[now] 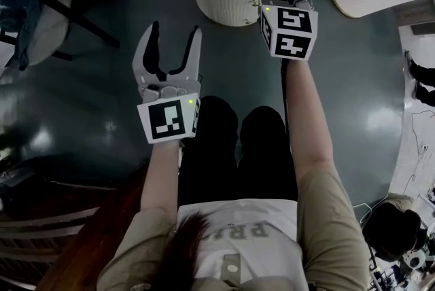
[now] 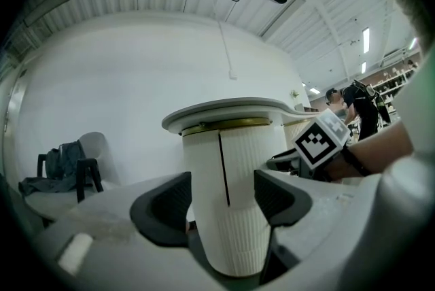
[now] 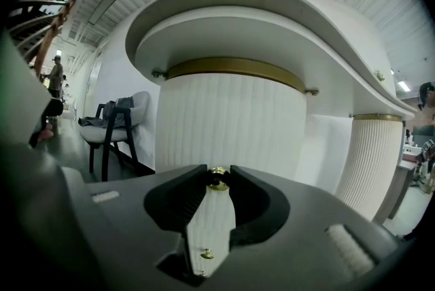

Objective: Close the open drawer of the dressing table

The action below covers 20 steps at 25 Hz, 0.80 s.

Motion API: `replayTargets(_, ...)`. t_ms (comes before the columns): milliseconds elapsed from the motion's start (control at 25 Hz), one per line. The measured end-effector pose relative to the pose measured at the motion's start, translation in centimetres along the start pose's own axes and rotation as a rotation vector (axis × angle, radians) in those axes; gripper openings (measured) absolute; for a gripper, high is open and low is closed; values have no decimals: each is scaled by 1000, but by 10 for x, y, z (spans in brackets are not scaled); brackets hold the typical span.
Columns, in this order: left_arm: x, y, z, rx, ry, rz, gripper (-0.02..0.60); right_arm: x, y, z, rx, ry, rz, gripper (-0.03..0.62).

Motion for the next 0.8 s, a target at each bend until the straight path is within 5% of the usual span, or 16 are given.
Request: replayTargets(800,9,-7,11,-8,-19,-5,304,-3,-2,0,-34,14,-17,112)
Point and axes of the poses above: the fingertips, and each gripper's own axes: x backward along the fingers, z to its right, y out of its underside, the point moved 10 cm from there along x, backward along the fingers
